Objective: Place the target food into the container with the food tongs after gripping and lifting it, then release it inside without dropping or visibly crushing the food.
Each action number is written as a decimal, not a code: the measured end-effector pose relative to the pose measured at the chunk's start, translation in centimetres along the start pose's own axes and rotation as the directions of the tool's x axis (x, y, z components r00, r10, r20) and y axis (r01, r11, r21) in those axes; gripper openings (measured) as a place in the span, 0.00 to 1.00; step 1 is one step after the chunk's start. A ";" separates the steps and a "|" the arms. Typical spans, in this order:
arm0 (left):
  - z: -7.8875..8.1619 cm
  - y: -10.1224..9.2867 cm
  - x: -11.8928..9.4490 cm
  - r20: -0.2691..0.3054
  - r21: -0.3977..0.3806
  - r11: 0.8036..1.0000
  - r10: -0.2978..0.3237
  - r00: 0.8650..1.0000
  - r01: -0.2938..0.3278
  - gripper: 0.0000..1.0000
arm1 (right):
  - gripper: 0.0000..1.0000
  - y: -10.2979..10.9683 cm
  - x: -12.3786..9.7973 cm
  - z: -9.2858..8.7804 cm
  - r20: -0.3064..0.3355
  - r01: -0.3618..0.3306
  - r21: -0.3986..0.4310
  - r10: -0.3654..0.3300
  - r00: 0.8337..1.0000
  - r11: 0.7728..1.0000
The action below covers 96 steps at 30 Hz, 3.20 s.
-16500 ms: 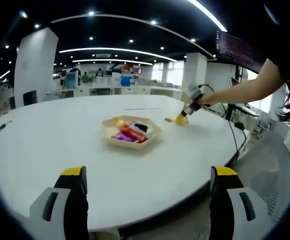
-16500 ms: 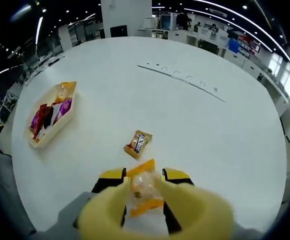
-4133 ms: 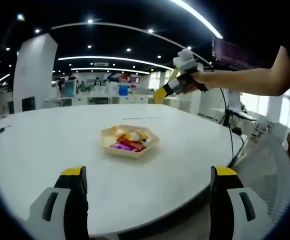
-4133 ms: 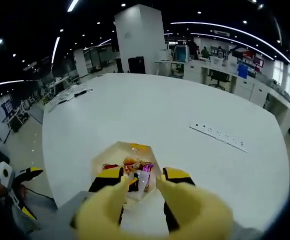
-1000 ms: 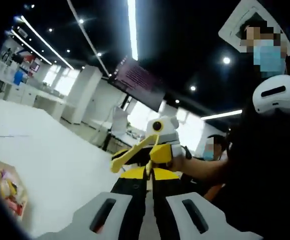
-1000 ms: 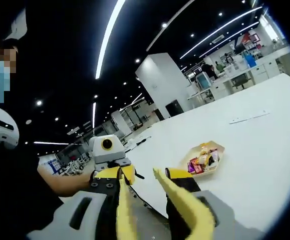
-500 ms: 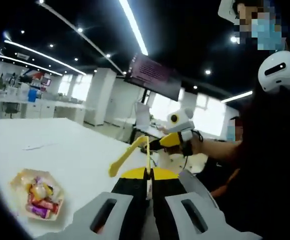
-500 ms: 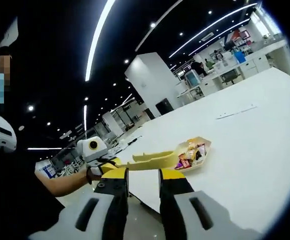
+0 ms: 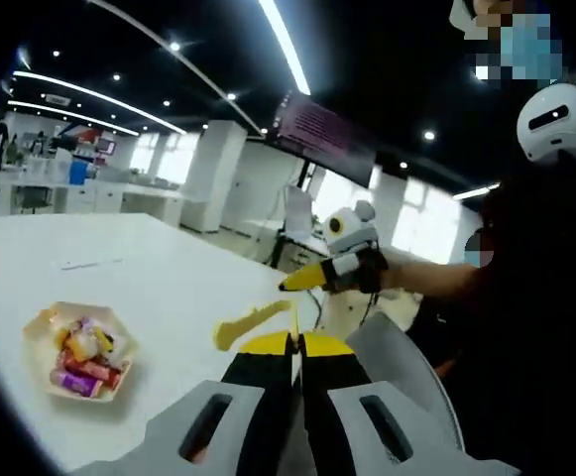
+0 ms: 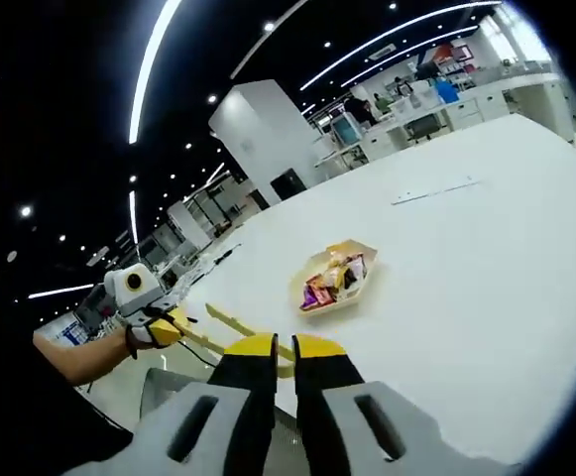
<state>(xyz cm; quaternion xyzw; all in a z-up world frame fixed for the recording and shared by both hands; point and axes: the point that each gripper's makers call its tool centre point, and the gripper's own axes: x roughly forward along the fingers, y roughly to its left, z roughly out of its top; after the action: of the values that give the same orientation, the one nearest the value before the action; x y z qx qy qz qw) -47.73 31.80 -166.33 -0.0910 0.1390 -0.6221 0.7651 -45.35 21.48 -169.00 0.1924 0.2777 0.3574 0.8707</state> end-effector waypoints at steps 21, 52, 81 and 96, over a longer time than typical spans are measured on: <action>-0.5 1.4 -0.5 0.028 -0.042 0.999 0.030 0.999 -0.029 0.00 | 0.17 -1.4 2.1 -2.6 -0.054 -0.103 0.211 0.117 0.992 0.972; -9.9 8.5 1.3 -0.193 0.048 0.990 0.139 0.971 -0.132 0.00 | 0.01 -7.1 10.2 -8.0 -0.252 0.029 -0.074 -0.046 0.967 0.997; -11.2 13.1 -5.9 -0.180 0.057 0.908 0.417 0.891 -0.414 0.50 | 0.11 -6.1 8.1 -7.7 -0.268 0.030 -0.177 -0.077 0.960 0.984; -7.7 9.2 -14.7 -0.002 0.218 0.545 0.830 0.558 -0.810 1.00 | 1.00 -7.9 -3.7 -4.2 0.131 0.402 -0.453 -0.387 0.913 0.795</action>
<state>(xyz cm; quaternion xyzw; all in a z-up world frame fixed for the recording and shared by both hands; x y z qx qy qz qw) -44.49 48.33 -175.00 0.0914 0.1444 -0.2065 0.9634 -46.11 14.09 -175.17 -0.0814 0.2027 0.2217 0.9503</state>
